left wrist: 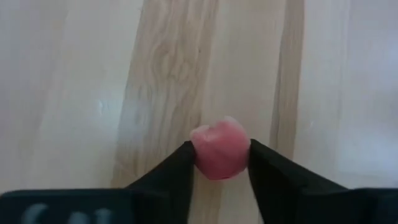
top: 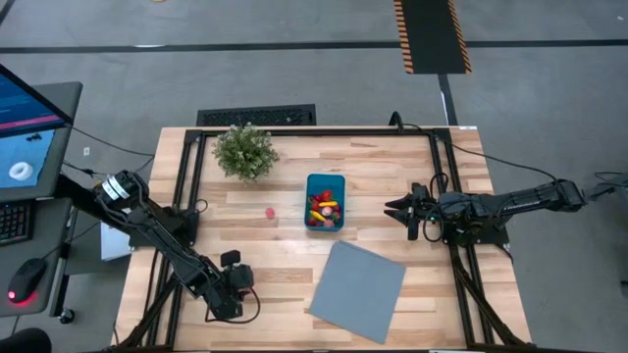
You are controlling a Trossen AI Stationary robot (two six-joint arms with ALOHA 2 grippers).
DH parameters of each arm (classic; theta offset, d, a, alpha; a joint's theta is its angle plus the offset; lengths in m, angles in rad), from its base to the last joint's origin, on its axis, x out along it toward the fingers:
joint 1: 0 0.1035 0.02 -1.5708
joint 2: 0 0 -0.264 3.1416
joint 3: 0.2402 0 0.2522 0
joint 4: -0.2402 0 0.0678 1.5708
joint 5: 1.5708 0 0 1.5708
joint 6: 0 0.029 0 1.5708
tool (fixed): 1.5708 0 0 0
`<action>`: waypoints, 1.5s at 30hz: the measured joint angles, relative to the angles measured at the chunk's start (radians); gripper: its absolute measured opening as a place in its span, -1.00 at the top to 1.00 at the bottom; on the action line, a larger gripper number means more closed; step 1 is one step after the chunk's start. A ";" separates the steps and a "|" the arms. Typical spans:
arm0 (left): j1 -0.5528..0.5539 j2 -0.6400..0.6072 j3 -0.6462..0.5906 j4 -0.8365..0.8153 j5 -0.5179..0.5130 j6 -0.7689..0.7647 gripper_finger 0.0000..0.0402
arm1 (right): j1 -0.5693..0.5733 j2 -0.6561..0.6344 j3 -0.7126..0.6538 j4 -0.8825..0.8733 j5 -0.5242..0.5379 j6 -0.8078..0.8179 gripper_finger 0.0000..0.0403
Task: Pick and placing Produce into tupperware
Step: Put the peach into the blue bin
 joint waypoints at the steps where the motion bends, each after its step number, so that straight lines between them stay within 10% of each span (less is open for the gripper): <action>1: 0.000 0.000 0.000 -0.002 -0.013 -0.002 0.43 | 0.000 0.000 0.000 0.000 0.000 0.000 0.21; 6: 0.000 0.000 0.000 0.031 -0.051 0.001 0.68 | 0.000 0.000 0.000 0.000 0.000 0.000 0.21; 20: 0.006 -0.089 0.008 0.022 -0.430 0.235 0.49 | 0.000 0.000 0.000 0.000 0.000 0.000 0.21; 39: 0.215 -0.117 0.008 -0.008 -1.027 1.919 0.58 | 0.000 0.000 0.000 0.000 0.000 0.000 0.21; 45: 0.250 -0.117 0.008 -0.014 -1.017 2.075 0.58 | 0.000 0.000 0.000 0.000 0.000 0.000 0.21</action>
